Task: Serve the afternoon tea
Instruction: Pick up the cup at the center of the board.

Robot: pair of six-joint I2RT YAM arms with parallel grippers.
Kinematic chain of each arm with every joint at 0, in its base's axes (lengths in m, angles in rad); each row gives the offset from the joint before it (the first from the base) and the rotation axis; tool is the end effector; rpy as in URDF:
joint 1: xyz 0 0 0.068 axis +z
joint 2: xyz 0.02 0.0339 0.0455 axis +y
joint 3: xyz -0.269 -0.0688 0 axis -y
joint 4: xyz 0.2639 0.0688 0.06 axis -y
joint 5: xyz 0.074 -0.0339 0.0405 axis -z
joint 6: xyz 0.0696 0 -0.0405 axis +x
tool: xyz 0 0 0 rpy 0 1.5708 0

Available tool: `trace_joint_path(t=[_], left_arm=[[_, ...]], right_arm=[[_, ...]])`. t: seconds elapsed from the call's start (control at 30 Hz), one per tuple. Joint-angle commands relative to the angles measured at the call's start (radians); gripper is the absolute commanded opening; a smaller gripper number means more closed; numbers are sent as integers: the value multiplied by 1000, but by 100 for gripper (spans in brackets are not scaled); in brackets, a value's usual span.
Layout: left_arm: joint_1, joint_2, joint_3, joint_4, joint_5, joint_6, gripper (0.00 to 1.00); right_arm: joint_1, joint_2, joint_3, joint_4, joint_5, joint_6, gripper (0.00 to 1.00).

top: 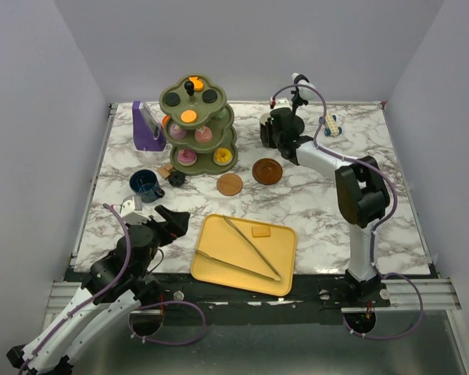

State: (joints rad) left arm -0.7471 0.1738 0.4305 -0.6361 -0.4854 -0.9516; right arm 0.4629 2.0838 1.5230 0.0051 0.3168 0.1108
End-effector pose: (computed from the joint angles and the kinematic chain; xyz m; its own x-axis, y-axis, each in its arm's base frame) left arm 0.1108 -0.0584 0.2348 -0.3882 -0.6222 -0.6798 -0.0570 0.7525 -0.6561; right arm 0.4807 0.2157 0.1844 -0.4899 -0.1270 -0.8625 -0.1342 0.9885 -0.0694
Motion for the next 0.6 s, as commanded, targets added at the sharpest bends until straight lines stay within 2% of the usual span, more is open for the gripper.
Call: trace_joint_path(t=[0.0,0.33,0.57], left_arm=[[3,-24,2,-14,-2,-3,98],[4,-37,3,-12,10,-9,98],[4,-27,5,17,26,-1,99]], right_arm=[[6,-132,-24,117,-33,-12,0],[36,-267,-129,103,-60,16,0],[121,-452,-292,110,-70,20,0]])
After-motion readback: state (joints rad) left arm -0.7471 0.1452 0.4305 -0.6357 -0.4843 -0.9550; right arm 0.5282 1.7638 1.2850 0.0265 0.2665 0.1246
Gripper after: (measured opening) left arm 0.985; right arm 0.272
